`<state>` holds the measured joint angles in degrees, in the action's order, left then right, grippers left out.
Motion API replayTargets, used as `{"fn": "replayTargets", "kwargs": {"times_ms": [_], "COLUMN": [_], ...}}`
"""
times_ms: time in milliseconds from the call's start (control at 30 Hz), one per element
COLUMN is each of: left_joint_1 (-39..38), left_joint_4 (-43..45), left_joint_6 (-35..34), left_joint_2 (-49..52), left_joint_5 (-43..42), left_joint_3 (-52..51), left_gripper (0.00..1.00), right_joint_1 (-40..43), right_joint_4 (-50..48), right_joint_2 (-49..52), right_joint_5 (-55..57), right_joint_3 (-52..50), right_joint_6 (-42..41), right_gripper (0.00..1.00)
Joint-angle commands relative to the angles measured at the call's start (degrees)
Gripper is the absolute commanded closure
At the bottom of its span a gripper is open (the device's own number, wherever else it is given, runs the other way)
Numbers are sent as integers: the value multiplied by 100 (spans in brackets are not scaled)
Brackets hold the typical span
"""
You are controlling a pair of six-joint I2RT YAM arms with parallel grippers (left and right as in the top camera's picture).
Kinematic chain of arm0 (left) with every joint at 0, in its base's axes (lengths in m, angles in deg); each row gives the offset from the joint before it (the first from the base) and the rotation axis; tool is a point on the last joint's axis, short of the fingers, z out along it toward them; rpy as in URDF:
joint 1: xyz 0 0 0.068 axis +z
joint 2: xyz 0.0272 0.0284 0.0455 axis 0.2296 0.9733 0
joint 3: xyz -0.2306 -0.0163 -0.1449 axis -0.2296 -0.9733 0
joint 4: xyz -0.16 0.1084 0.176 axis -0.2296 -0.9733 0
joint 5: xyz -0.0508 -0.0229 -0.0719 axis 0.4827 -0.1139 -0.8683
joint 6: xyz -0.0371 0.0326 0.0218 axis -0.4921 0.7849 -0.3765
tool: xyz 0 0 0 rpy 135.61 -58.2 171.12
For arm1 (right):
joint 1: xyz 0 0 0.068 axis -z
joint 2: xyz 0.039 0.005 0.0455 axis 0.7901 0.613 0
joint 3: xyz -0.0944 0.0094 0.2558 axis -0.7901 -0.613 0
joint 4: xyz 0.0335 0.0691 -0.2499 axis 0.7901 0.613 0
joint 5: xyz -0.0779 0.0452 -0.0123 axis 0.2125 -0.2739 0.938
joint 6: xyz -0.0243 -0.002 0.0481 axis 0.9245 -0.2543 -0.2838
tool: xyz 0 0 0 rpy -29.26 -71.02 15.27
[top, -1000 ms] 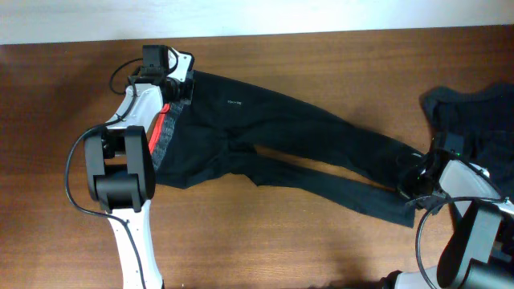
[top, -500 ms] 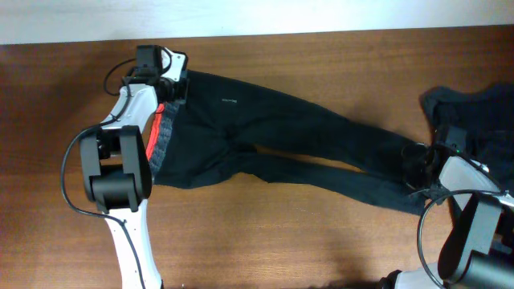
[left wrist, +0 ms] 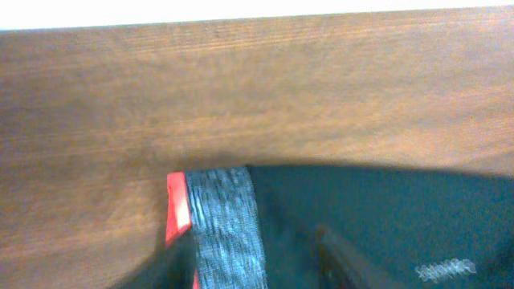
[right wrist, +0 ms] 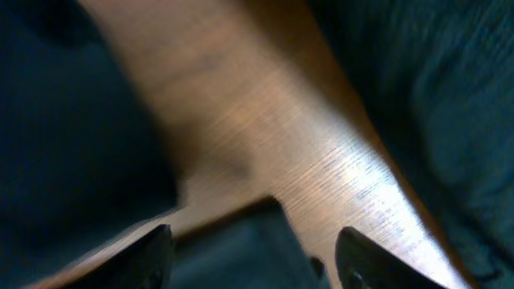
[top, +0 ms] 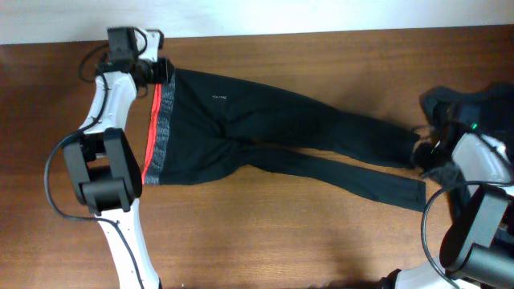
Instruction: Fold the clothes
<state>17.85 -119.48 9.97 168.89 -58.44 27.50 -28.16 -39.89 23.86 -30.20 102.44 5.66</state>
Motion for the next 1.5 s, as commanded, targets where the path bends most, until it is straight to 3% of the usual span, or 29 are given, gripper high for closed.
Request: {"fn": "replayTargets", "kwargs": {"times_ms": [0, 133, 300, 433, 567, 667, 767, 833, 867, 1133, 1333, 1467], "left_joint_1": [-7, -9, -17, -17, -17, -17, -17, -11, -9, 127, 404, 584], "left_joint_4": [-654, -2297, -4454, -4907, -4843, -4430, -4089, -3926, -3886, -3873, -3877, -3943], "left_joint_6": [-140, -306, -313, -413, -415, -481, -481, -481, -483, -1484, -1506, -1506], "left_joint_2": [-850, -1394, -1445, -1443, -1443, -1443, -1443, -1443, -1443, -1443, -1443, -1443], "left_joint_5": [-195, -192, -199, -188, -35, -39, -26, 33, 151, 2393, 2629, 2817], "left_joint_3": [470, 505, 404, -149, -1126, -2024, -2680, -2999, -3073, -3174, -3171, -3171], "left_gripper": [43, 45, 45, 44, 48, 70, 80, 81, 81, 81, 81, 80], "right_joint_1": [-9, -129, -317, -461, -651, -800, -883, -898, -898, -907, -907, -907], "right_joint_4": [531, 1399, 2035, 2074, 2052, 1897, 1720, 1596, 1563, 1519, 1519, 1596], "right_joint_2": [-31, -31, -20, -9, 13, 26, 33, 63, 92, 535, 708, 706], "right_joint_5": [-765, -1287, -1648, -1650, -1648, -1626, -1624, -1598, -1580, -1565, -1587, -1587], "right_joint_3": [859, 1443, 1469, 1368, 1364, 1364, 1364, 1364, 1364, 1250, 1246, 1246], "right_joint_6": [385, 595, 817, 817, 975, 973, 973, 977, 977, 1123, 1123, 1121], "right_gripper": [30, 30, 30, 29, 31, 40, 68, 84, 87, 87, 85, 76]}}
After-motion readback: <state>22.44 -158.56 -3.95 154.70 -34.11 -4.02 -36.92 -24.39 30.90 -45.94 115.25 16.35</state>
